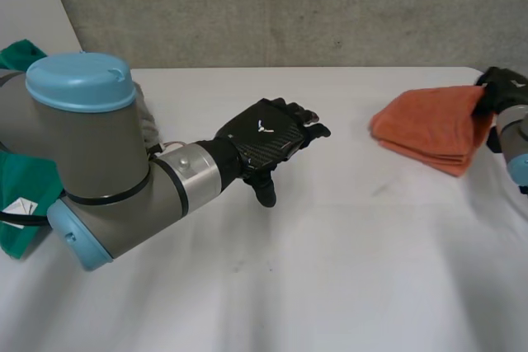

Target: Fold the laundry.

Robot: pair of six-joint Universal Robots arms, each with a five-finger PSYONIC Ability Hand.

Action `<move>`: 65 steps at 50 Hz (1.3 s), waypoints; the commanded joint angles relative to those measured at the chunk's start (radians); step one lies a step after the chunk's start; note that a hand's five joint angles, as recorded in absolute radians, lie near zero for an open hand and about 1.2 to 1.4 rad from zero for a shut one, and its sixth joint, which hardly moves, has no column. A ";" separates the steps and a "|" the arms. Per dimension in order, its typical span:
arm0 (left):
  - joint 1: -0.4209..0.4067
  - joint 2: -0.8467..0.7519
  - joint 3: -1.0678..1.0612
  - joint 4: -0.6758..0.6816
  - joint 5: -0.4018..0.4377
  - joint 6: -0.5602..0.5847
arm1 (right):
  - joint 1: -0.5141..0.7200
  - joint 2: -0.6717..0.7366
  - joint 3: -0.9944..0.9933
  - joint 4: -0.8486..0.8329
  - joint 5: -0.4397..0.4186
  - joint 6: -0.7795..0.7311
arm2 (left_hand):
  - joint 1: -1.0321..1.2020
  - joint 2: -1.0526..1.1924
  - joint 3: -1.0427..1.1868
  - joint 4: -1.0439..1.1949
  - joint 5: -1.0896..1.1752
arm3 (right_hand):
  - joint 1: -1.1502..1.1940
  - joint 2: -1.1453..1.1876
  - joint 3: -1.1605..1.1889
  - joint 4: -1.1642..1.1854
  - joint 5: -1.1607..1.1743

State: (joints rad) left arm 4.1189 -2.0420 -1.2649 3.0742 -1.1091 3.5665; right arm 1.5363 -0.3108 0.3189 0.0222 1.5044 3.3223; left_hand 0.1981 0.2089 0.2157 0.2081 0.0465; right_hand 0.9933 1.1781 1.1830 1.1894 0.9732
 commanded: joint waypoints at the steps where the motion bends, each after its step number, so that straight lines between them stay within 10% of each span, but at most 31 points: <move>1: 0.001 -0.023 0.001 0.000 0.000 0.000 | -0.056 0.042 -0.069 -0.001 0.082 -0.007 | 0.065 0.055 0.048 0.055 0.042 | 0.403 0.218 0.213 0.207 0.249; 31: -0.006 -0.014 -0.008 -0.002 -0.003 -0.008 | -0.193 0.044 0.038 0.044 0.261 0.045 | 0.089 0.078 0.071 0.079 0.066 | 0.403 0.218 0.213 0.207 0.249; 38: -0.006 0.009 -0.010 -0.003 -0.003 -0.024 | -0.205 -0.065 0.146 0.116 0.142 0.079 | 0.089 0.078 0.071 0.079 0.066 | -0.819 -1.004 -1.009 -1.015 -0.973; 47: -0.008 0.054 -0.031 -0.005 -0.002 -0.025 | -0.306 -0.223 0.265 0.119 0.117 -0.007 | 0.089 0.078 0.071 0.079 0.066 | -0.819 -1.004 -1.009 -1.015 -0.973; 57: -0.002 0.112 -0.044 0.003 -0.012 -0.026 | -0.295 -0.467 0.370 -0.048 0.323 -0.331 | 0.089 0.078 0.071 0.079 0.066 | -0.819 -1.004 -1.009 -1.015 -0.973; 61: 0.003 0.138 -0.039 0.038 -0.104 -0.035 | -0.197 -0.638 0.573 -0.270 0.237 -0.343 | 0.106 0.096 0.089 0.096 0.083 | -0.819 -1.004 -1.009 -1.015 -0.973; 65: 0.020 0.169 -0.047 0.148 -0.286 -0.051 | -0.049 -0.798 0.872 -0.564 -0.064 -0.359 | 0.095 0.084 0.077 0.085 0.072 | -0.819 -1.004 -1.009 -1.015 -0.973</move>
State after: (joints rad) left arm 4.1203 -1.9126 -1.3070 3.1037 -1.1846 3.5339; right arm 1.3099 -0.8974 0.8348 -0.1831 1.7546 2.9784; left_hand 0.2442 0.2413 0.2409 0.2453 0.0499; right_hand 0.2144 0.2221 0.2123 0.2375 0.0712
